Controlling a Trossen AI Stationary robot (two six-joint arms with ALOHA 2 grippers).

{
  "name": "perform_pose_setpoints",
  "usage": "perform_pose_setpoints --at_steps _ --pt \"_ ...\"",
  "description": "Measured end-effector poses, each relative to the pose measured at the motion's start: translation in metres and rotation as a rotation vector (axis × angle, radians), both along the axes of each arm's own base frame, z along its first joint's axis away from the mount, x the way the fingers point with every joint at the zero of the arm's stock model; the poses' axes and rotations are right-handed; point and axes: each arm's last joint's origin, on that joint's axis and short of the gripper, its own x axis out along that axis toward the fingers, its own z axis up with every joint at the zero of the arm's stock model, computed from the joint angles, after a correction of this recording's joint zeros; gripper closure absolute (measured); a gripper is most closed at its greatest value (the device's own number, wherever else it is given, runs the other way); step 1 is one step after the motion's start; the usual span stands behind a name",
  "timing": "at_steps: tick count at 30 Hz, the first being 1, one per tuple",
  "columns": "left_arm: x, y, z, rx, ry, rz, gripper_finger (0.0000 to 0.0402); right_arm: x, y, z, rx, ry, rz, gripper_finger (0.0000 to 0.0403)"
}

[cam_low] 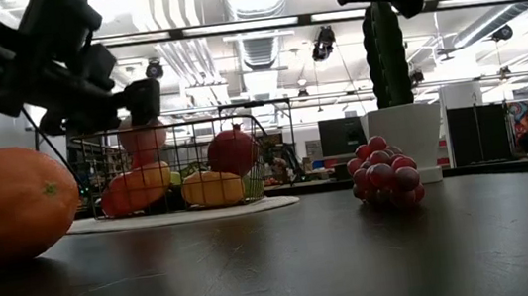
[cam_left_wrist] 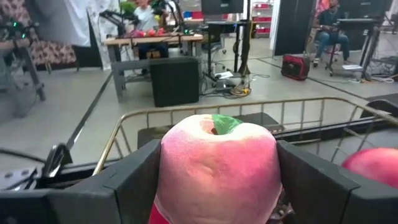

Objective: Build produce basket
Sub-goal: Put the peach in the gold wire basket

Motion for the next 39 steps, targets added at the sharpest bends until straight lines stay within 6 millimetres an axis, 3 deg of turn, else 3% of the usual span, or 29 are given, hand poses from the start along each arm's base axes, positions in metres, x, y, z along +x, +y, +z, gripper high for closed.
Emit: perform_pose_setpoints --at_steps 19,28,39 --pt "0.002 0.004 -0.015 -0.056 0.015 -0.068 0.0117 0.002 0.0 -0.002 0.002 0.009 -0.001 0.0062" --pt "0.001 0.004 -0.013 -0.058 0.007 -0.075 0.0075 0.002 0.0 -0.002 0.002 0.009 -0.001 0.0061" --pt "0.005 0.003 0.002 -0.039 0.025 -0.126 0.007 0.002 0.0 -0.002 0.001 0.009 -0.001 0.0068"
